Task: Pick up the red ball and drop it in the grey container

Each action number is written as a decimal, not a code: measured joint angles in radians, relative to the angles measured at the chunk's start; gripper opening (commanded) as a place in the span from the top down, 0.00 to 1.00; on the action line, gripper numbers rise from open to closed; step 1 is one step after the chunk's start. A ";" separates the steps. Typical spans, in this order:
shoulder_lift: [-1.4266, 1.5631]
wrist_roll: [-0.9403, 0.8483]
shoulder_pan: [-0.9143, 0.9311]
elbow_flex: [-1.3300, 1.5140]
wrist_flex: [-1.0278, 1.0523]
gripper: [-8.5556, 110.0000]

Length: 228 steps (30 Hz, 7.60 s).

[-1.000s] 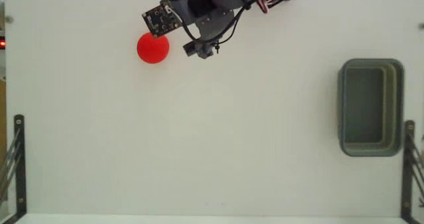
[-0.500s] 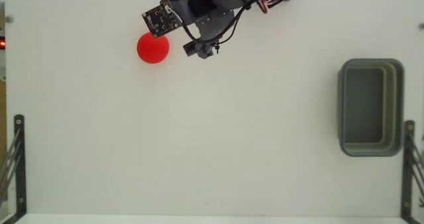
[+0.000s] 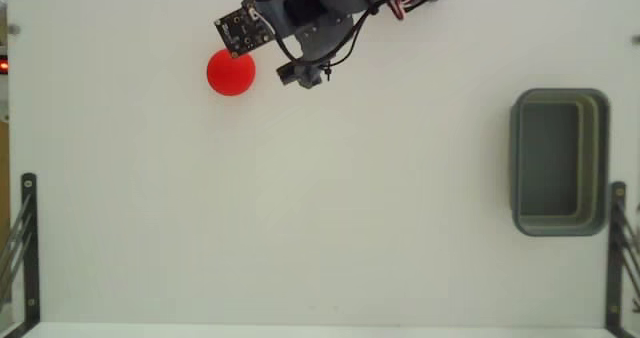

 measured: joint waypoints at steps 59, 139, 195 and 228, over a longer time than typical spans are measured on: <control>-0.575 0.000 0.000 -0.178 -0.347 0.00; -0.607 0.003 0.000 0.193 -0.798 0.00; -0.607 0.003 0.000 0.193 -0.798 0.11; -0.607 0.003 0.000 0.193 -0.798 0.17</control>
